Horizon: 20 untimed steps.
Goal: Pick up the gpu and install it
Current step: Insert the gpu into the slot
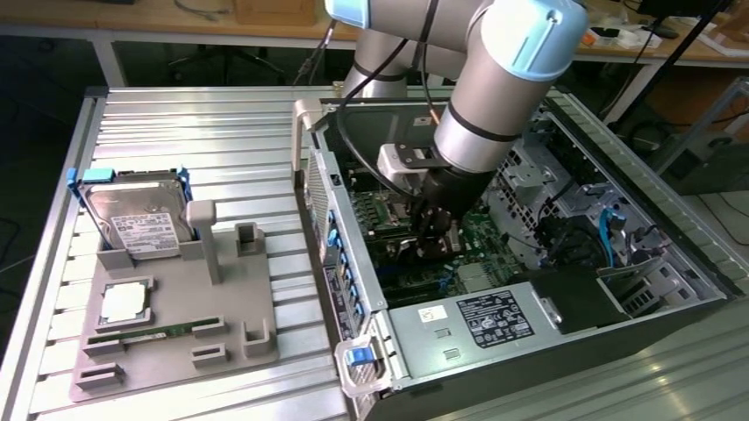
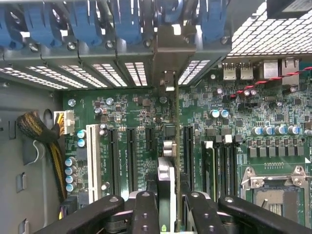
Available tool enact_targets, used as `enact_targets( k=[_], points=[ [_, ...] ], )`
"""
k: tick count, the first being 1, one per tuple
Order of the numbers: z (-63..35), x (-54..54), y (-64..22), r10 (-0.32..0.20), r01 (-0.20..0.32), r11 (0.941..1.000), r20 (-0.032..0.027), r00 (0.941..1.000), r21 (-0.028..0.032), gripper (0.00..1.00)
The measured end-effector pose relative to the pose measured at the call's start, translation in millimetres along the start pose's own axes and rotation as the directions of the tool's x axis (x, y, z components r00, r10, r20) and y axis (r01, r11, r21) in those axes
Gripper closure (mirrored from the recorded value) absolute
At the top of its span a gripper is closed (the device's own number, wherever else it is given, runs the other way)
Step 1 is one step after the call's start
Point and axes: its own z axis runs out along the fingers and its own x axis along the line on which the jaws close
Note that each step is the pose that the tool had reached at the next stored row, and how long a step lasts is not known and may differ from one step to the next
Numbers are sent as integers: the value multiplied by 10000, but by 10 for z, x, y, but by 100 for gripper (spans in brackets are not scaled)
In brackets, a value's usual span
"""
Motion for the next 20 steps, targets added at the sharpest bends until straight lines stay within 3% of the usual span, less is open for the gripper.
enact_targets(
  k=[4, 5, 6, 13, 20],
  points=[
    [3, 0, -2, -3, 3, 9998, -5, 10000, -182, 73],
    [5, 0, -4, -6, 6, 9995, -7, 10000, -322, 73],
    [5, 1, -1, -1, 1, 9994, -10, 10000, -343, 73],
    [33, 2, -3, -1, 1, 9994, -9, 10000, -345, 73],
    [41, 0, -11, -5, 7, 9994, 46, 10000, -347, 73]
  ],
)
